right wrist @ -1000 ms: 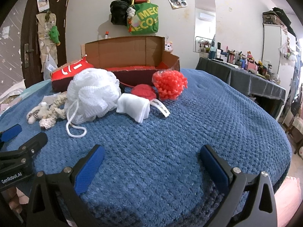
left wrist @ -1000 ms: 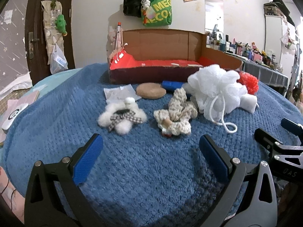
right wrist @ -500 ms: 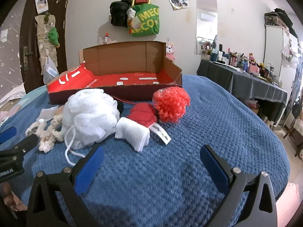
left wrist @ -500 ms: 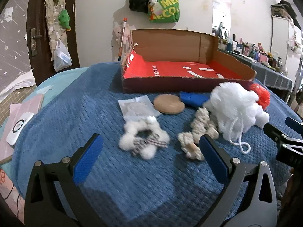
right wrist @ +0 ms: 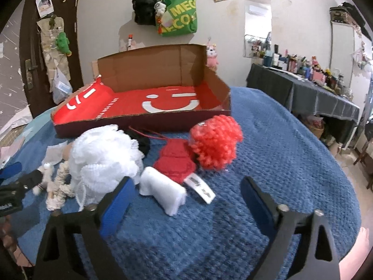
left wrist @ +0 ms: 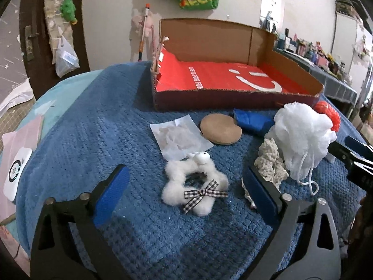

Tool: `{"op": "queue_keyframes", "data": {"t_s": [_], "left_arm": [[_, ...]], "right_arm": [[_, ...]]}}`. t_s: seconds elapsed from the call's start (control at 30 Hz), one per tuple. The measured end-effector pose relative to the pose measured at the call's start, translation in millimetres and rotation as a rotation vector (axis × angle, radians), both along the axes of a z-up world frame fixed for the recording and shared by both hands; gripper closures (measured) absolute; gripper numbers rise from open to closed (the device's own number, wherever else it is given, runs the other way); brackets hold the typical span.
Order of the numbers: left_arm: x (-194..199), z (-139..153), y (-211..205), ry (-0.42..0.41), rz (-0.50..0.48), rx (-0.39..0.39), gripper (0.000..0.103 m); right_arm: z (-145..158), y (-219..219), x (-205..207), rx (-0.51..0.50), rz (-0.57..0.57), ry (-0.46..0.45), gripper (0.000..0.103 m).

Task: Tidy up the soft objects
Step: 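Grasp the white plaid-bow plush with the left tool while the right tool grasps the small white plush, then carry both held plushes up and over into the red-lined box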

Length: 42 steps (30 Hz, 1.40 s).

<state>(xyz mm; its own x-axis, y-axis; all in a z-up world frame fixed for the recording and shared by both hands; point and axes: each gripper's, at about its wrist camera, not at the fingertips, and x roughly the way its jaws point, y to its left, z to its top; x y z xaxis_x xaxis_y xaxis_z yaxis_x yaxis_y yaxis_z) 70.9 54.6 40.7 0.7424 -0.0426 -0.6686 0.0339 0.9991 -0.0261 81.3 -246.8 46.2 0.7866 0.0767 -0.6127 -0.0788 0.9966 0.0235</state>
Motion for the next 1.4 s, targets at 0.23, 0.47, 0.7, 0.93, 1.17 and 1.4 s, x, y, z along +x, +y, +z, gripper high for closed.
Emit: {"op": "queue_keyframes", "data": {"t_s": [0.23, 0.47, 0.7, 0.93, 1.17, 1.4], "left_arm": [[8, -13, -4, 0.060, -0.068, -0.044, 0.048], [5, -5, 0, 0.017, -0.076, -0.078, 0.080], [1, 7, 3, -0.010, -0.078, -0.082, 0.094], [-4, 20, 1, -0.042, -0.091, -0.085, 0.095], [-8, 33, -2, -0.080, -0.104, -0.080, 0.095], [-10, 40, -6, -0.098, -0.126, -0.082, 0.095]], "right_arm": [[-8, 12, 2, 0.037, 0.065, 0.038, 0.056], [-9, 4, 2, 0.104, 0.078, 0.036, 0.086], [1, 6, -3, 0.094, 0.095, -0.010, 0.087], [8, 1, -2, 0.110, 0.093, -0.025, 0.087], [16, 0, -3, 0.102, 0.092, -0.053, 0.087], [19, 1, -3, 0.100, 0.099, -0.066, 0.087]]}}
